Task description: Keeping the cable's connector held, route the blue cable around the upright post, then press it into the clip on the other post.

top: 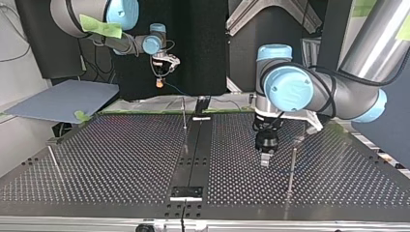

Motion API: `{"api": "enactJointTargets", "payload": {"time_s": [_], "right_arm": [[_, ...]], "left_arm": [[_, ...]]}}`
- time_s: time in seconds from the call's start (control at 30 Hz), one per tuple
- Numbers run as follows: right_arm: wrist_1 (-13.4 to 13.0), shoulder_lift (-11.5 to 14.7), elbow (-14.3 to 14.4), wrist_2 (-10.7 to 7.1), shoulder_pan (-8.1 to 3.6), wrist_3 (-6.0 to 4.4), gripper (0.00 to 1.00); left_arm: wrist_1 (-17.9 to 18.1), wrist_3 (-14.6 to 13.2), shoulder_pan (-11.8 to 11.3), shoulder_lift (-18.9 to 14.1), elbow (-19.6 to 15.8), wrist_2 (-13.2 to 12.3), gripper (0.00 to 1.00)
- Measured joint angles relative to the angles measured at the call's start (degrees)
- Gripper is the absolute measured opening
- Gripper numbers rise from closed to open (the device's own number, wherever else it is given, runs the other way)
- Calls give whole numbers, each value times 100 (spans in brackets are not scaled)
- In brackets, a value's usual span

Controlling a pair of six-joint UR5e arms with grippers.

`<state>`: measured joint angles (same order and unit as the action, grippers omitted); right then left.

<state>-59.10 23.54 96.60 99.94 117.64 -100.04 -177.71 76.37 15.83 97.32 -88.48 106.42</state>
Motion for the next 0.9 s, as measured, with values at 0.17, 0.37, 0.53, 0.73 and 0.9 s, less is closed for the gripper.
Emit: {"api": "enactJointTargets", "payload": {"time_s": [0.17,0.37,0.53,0.73,0.9], "right_arm": [[-3,-2,1,0,0,0,0],[4,-2,0,0,0,0,0],[11,-4,-1,0,-3,0,0],[7,-5,1,0,-15,0,0],[10,-4,-2,0,-20,0,0]], "left_arm": [[173,1,-18,50,0,111,100],[252,-44,-10,180,0,168,100],[394,-183,32,313,0,286,100],[613,-294,39,341,0,493,100],[677,-328,16,417,0,569,100]]}}
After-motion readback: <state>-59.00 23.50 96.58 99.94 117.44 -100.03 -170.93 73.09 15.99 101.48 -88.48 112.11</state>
